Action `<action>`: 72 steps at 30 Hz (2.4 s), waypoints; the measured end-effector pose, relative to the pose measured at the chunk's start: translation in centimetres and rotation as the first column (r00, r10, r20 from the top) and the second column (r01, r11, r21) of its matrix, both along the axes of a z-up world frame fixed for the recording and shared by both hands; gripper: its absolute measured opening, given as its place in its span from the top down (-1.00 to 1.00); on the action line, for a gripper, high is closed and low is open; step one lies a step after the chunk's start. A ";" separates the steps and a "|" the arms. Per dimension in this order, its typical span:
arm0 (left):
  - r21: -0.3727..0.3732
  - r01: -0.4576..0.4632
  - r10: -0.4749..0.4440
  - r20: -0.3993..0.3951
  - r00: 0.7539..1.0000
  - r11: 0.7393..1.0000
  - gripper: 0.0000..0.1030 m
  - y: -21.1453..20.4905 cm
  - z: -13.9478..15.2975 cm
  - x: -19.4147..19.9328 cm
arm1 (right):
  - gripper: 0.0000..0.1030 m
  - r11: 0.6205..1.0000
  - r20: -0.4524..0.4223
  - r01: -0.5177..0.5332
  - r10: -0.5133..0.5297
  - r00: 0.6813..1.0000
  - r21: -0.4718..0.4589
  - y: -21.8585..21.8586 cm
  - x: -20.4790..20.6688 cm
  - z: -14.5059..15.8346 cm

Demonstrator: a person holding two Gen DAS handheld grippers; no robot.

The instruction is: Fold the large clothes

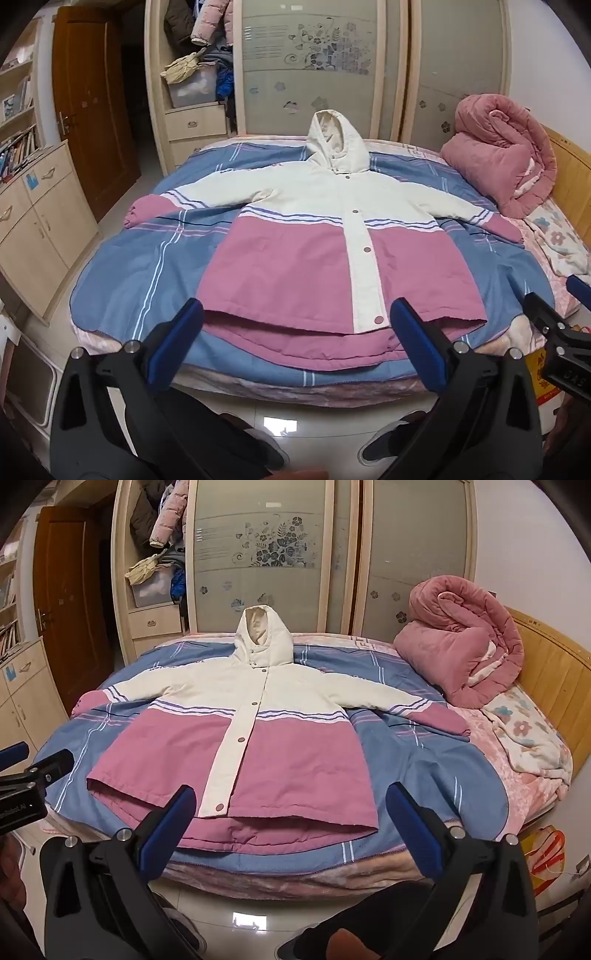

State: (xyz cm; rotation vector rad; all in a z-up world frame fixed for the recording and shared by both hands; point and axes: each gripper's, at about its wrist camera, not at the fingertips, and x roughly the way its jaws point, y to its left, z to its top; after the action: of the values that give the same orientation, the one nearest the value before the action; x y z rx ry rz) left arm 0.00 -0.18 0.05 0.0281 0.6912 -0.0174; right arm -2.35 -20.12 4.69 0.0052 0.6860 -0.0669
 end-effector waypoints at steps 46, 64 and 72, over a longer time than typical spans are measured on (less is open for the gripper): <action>0.004 -0.003 0.003 0.007 1.000 1.000 -0.96 0.0 -0.1 0.1 | -0.97 0.999 0.007 0.031 -0.031 0.999 0.024 -1.3 0.2 -0.1; 0.009 0.000 0.000 0.006 1.000 1.000 -0.96 -0.2 -0.3 0.4 | -0.97 0.999 0.002 0.032 -0.032 0.999 0.028 -1.3 0.5 -0.5; 0.008 0.000 0.000 0.006 1.000 1.000 -0.96 -0.2 -0.3 0.4 | -0.97 0.999 0.002 0.032 -0.032 0.999 0.028 -1.1 0.5 -0.8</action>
State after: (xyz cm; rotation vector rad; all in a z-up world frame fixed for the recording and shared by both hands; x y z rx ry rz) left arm 0.39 -0.37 -0.21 0.0359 0.6854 -0.0145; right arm -1.84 -21.25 3.88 0.0434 0.6848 -0.0884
